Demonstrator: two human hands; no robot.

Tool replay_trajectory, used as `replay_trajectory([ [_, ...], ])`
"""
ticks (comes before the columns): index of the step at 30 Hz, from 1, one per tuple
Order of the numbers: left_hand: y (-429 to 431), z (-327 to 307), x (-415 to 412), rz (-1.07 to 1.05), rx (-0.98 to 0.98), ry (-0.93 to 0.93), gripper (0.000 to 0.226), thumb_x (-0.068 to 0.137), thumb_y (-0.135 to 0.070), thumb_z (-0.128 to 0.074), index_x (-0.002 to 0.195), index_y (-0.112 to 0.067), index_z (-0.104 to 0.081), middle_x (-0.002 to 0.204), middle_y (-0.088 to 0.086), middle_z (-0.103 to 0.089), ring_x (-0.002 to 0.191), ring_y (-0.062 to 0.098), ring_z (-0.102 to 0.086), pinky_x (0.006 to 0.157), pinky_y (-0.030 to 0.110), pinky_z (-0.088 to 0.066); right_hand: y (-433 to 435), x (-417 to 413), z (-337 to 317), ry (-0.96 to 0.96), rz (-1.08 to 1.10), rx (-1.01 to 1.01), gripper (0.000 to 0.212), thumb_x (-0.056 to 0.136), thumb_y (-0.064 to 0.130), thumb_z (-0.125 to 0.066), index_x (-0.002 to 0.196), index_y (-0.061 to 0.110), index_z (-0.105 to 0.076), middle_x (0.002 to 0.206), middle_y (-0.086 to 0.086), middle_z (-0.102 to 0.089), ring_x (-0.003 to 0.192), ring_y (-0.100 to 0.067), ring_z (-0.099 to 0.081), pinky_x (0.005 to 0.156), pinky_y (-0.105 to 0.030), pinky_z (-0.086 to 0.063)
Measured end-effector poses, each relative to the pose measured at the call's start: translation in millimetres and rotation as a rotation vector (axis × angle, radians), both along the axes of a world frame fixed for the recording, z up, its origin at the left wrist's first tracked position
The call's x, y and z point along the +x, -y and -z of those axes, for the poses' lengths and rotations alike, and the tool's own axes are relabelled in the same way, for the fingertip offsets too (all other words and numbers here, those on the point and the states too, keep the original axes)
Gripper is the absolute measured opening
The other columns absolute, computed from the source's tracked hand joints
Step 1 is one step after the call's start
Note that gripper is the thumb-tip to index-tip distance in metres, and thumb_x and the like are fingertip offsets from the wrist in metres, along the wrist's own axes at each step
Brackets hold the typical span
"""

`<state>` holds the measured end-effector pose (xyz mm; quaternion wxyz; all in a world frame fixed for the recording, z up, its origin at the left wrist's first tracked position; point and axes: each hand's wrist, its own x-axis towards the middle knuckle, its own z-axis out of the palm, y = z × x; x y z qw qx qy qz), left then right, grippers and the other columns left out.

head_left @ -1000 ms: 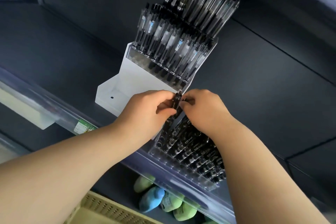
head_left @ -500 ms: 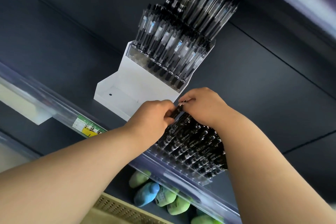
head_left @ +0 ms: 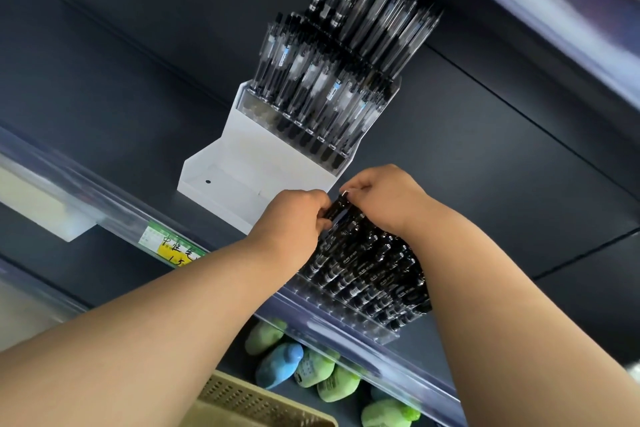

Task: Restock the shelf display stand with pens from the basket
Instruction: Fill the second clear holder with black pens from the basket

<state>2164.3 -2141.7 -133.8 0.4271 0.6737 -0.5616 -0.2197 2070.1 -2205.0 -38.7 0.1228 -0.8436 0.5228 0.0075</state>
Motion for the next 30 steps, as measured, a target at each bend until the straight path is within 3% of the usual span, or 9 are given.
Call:
replay_trajectory([
  [4, 1, -2, 1, 0.006, 0.035, 0.092, 0.017, 0.092, -0.015, -0.057, 0.107, -0.009, -0.060, 0.096, 0.010, -0.066, 0.082, 0.022, -0.061, 0.071, 0.028, -0.049, -2, 5, -6, -0.068, -0.017, 0.006, 0.026, 0.096, 0.014, -0.046, 0.112, 0.019, -0.066, 0.100, 0.007, -0.059, 0.082, -0.008, -0.052, 0.068, -0.019, -0.041],
  [7, 0, -3, 2, 0.012, 0.043, 0.151, 0.019, 0.093, -0.014, -0.054, 0.111, -0.009, -0.057, 0.098, 0.010, -0.065, 0.078, 0.020, -0.056, 0.066, 0.025, -0.043, -2, 10, -7, -0.099, -0.023, 0.011, 0.028, 0.096, 0.012, -0.043, 0.110, 0.022, -0.066, 0.088, 0.013, -0.055, 0.062, -0.003, -0.045, 0.052, -0.016, -0.036],
  [13, -4, -4, -2, 0.044, 0.090, 0.308, 0.017, 0.092, -0.010, -0.053, 0.108, -0.008, -0.056, 0.084, 0.004, -0.057, 0.071, 0.018, -0.050, 0.060, 0.025, -0.037, -4, 6, -12, -0.116, -0.060, 0.073, 0.029, 0.098, 0.024, -0.045, 0.122, 0.016, -0.061, 0.129, -0.001, -0.058, 0.114, -0.018, -0.054, 0.088, -0.023, -0.041],
  [16, -4, -5, -1, 0.031, 0.105, 0.311, 0.017, 0.093, -0.010, -0.053, 0.109, -0.007, -0.057, 0.078, 0.001, -0.050, 0.071, 0.019, -0.051, 0.060, 0.026, -0.038, -6, 3, -11, -0.089, -0.023, 0.086, 0.034, 0.099, 0.028, -0.043, 0.122, 0.007, -0.058, 0.128, -0.012, -0.057, 0.118, -0.029, -0.053, 0.094, -0.034, -0.044],
  [19, -5, -9, 2, 0.041, 0.129, 0.289, 0.021, 0.095, -0.018, -0.053, 0.110, -0.005, -0.058, 0.088, 0.008, -0.060, 0.078, 0.024, -0.058, 0.069, 0.033, -0.048, -9, 2, -9, -0.041, -0.004, 0.056, 0.039, 0.100, 0.033, -0.041, 0.118, 0.004, -0.060, 0.121, -0.016, -0.061, 0.111, -0.031, -0.056, 0.090, -0.035, -0.046],
  [21, -8, -15, 3, 0.057, 0.146, 0.292, 0.026, 0.096, -0.021, -0.053, 0.113, -0.003, -0.057, 0.099, 0.014, -0.063, 0.087, 0.028, -0.061, 0.079, 0.036, -0.051, -12, -2, -10, 0.045, 0.006, -0.009, 0.036, 0.100, 0.033, -0.039, 0.109, 0.009, -0.064, 0.111, -0.009, -0.066, 0.088, -0.021, -0.062, 0.079, -0.029, -0.046],
  [23, -10, -19, 4, 0.069, 0.166, 0.322, 0.028, 0.096, -0.021, -0.053, 0.117, -0.002, -0.056, 0.105, 0.016, -0.062, 0.092, 0.028, -0.061, 0.081, 0.034, -0.050, -18, -8, -10, 0.207, 0.033, -0.129, 0.030, 0.099, 0.030, -0.040, 0.106, 0.015, -0.065, 0.107, -0.001, -0.068, 0.071, -0.014, -0.055, 0.073, -0.027, -0.045],
  [26, -13, -24, 6, 0.076, 0.220, 0.391, 0.027, 0.097, -0.017, -0.050, 0.119, -0.004, -0.054, 0.106, 0.012, -0.061, 0.090, 0.024, -0.057, 0.075, 0.028, -0.044, -50, -29, -4, 0.489, 0.057, -0.387, 0.022, 0.096, 0.027, -0.047, 0.109, 0.029, -0.065, 0.102, 0.010, -0.066, 0.083, -0.013, -0.055, 0.078, -0.025, -0.044],
  [30, -30, -24, 10, 0.037, 0.195, 0.501, 0.024, 0.086, 0.006, -0.050, 0.102, -0.009, -0.060, 0.089, 0.005, -0.056, 0.080, 0.021, -0.055, 0.065, 0.028, -0.043, -122, -68, 38, 0.803, 0.094, -0.469, 0.019, 0.093, 0.021, -0.052, 0.096, 0.035, -0.065, 0.091, 0.010, -0.067, 0.067, -0.002, -0.050, 0.064, -0.017, -0.040],
])
